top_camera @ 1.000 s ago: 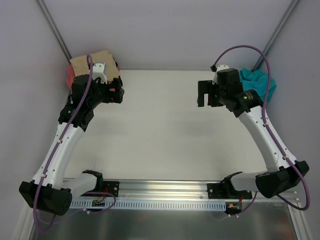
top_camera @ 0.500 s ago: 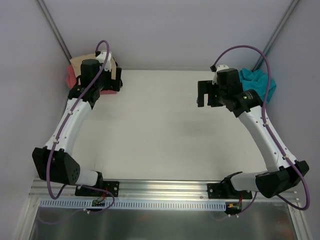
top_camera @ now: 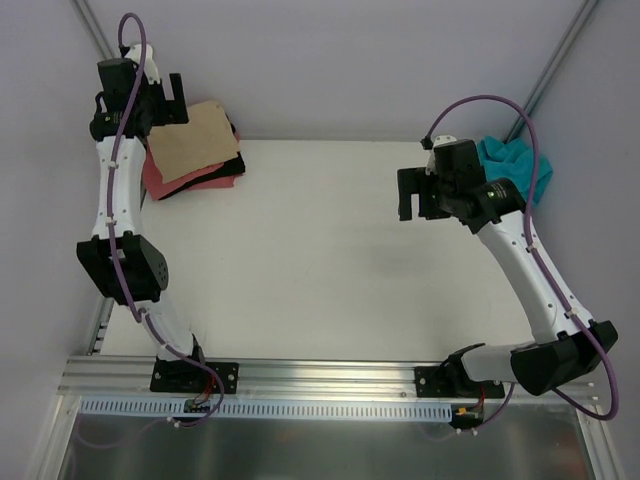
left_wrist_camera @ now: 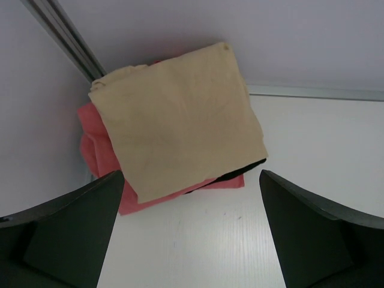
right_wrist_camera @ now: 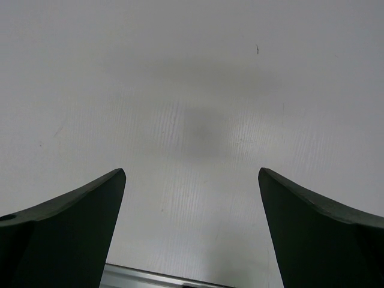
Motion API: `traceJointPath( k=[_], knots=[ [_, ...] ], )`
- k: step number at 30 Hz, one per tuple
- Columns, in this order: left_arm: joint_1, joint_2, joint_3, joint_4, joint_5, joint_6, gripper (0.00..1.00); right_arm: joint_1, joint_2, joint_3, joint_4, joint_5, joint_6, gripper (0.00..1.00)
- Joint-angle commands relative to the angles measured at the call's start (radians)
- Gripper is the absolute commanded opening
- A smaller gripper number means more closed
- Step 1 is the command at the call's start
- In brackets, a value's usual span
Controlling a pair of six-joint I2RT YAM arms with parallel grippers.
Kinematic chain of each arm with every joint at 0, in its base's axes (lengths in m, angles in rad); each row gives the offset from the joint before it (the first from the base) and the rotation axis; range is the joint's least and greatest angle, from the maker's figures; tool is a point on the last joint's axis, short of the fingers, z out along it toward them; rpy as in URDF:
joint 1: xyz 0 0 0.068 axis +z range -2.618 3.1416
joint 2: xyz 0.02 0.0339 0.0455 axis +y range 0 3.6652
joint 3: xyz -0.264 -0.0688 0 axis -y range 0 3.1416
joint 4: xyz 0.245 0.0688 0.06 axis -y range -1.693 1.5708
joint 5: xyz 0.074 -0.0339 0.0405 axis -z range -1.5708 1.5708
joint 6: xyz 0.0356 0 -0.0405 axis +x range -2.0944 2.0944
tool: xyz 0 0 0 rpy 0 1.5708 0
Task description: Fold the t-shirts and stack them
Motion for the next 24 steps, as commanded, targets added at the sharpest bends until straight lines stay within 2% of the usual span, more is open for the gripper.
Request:
traceJointPath(
  k=[1, 2, 10, 14, 24],
  knots=[
    [-0.005, 0.086, 0.205, -0.166, -0.002, -0.020, 0.99, -0.006, 0.009, 0.031, -0.052, 0.013, -0.018, 0.99],
    [-0.004, 0.130, 0.236, -0.212, -0.010, -0.028, 0.99, -0.006, 0.011, 0.035, -0.058, 0.011, -0.015, 0.99],
    [0.060, 0.257, 0.414, -0.278, 0.016, -0.072, 0.99, -0.006, 0.039, 0.058, -0.083, -0.001, -0.011, 0.99],
    [0.103, 0.263, 0.414, -0.266, 0.030, -0.112, 0.99, -0.006, 0.068, 0.073, -0.085, -0.007, -0.005, 1.00],
    [0.122, 0.272, 0.402, -0.252, 0.069, -0.124, 0.99, -0.006, 0.103, 0.102, -0.077, -0.013, -0.004, 0.99]
  ],
)
